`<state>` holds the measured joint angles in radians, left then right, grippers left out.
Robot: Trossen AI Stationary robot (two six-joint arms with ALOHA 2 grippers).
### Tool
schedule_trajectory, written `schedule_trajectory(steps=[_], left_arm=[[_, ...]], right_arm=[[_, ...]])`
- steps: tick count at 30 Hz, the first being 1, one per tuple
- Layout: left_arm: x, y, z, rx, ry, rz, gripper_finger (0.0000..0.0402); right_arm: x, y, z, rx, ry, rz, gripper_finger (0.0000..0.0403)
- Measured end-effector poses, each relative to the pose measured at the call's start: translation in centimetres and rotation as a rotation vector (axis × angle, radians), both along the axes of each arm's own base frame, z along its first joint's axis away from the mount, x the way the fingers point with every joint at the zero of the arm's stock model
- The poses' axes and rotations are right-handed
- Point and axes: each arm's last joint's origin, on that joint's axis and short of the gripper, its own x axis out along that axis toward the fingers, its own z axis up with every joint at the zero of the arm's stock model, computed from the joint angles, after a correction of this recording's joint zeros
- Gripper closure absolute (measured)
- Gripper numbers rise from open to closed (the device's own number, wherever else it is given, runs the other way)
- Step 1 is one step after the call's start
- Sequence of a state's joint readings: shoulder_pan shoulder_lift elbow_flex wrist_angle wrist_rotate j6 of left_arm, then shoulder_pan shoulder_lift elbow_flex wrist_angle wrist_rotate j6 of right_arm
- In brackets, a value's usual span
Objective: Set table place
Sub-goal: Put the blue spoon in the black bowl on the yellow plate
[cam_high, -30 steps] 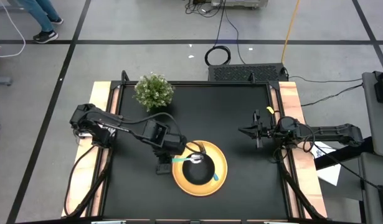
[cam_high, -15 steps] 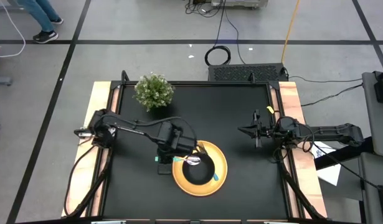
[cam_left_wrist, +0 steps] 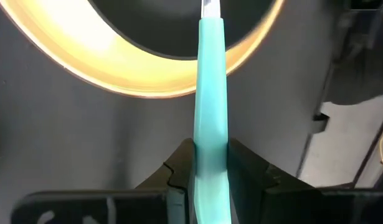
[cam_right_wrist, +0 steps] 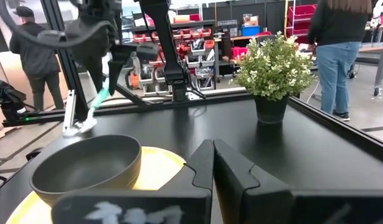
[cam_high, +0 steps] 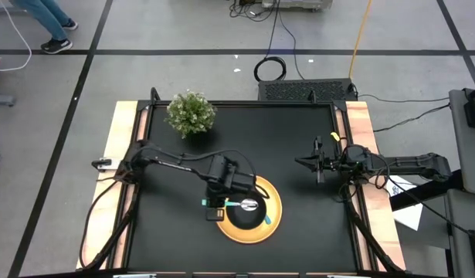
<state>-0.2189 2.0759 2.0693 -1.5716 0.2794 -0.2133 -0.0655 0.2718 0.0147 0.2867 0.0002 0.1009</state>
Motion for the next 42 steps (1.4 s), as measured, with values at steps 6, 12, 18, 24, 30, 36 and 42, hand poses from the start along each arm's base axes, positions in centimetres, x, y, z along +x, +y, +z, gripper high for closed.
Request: schedule_trajectory(steps=[6, 12, 18, 24, 30, 36, 42], left_arm=[[0.3, -0.2, -0.8, 0.055, 0.021, 0.038, 0.0333], [0.1, -0.9, -0.8, 0.091, 0.023, 0.071, 0.0333], [-0.4, -2.5, -0.8, 0.276, -0.036, 0.037, 0.0333], [-0.9, -4.0, -0.8, 0.468, -0.117, -0.059, 0.0333], [-1.0, -4.5, -0.8, 0.385, -0.092, -0.096, 0.0333], [-1.2, -4.8, -0.8, 0.32, -0.08, -0.185, 0.0333], [-1.4, -5.4, -0.8, 0.348, -0.117, -0.45, 0.0333]], right_arm=[[0.0, 0.0, 0.0, 0.0, 0.0, 0.0, 0.0403], [0.0, 0.0, 0.0, 0.005, 0.0, 0.0, 0.0403], [0.0, 0.0, 0.0, 0.007, 0.0, 0.0, 0.0403], [0.0, 0.0, 0.0, 0.008, 0.0, 0.0, 0.0403], [0.0, 0.0, 0.0, 0.011, 0.0, 0.0, 0.0403], [0.0, 0.0, 0.0, 0.011, 0.0, 0.0, 0.0403], [0.0, 0.0, 0.0, 0.011, -0.001, 0.0, 0.0403]])
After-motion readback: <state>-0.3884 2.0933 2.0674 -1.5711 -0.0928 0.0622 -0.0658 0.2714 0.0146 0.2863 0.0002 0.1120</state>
